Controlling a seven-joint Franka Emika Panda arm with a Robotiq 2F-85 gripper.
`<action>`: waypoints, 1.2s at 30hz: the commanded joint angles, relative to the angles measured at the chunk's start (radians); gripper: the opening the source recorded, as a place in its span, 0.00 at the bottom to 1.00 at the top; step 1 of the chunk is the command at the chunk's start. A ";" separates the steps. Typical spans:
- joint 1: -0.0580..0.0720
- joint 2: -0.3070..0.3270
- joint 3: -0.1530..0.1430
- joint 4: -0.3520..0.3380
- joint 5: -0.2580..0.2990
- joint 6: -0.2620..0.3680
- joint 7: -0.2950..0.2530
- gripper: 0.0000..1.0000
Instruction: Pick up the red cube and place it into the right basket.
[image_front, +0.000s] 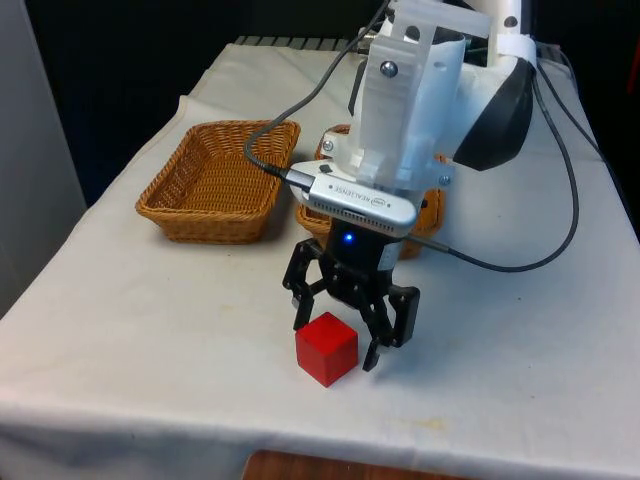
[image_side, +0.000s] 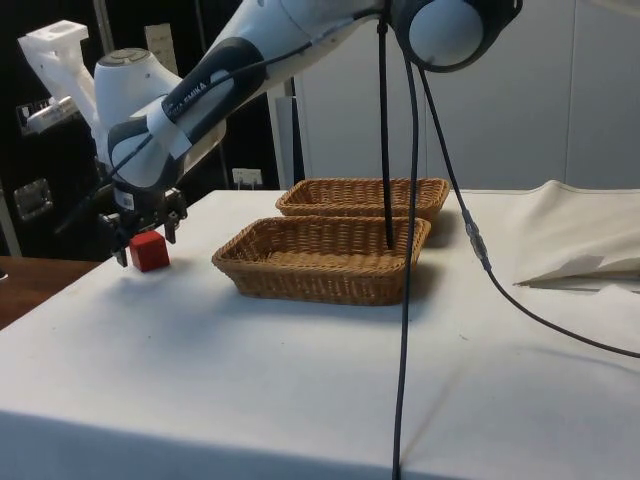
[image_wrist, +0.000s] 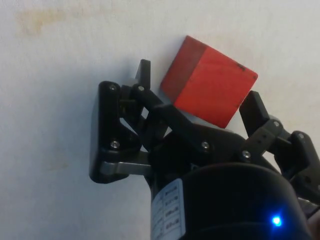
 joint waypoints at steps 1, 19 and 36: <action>-0.001 0.002 -0.001 0.003 0.000 0.000 0.002 1.00; 0.000 0.000 -0.002 0.001 0.000 0.000 0.000 0.06; 0.016 -0.092 -0.012 -0.064 0.004 -0.039 -0.022 0.06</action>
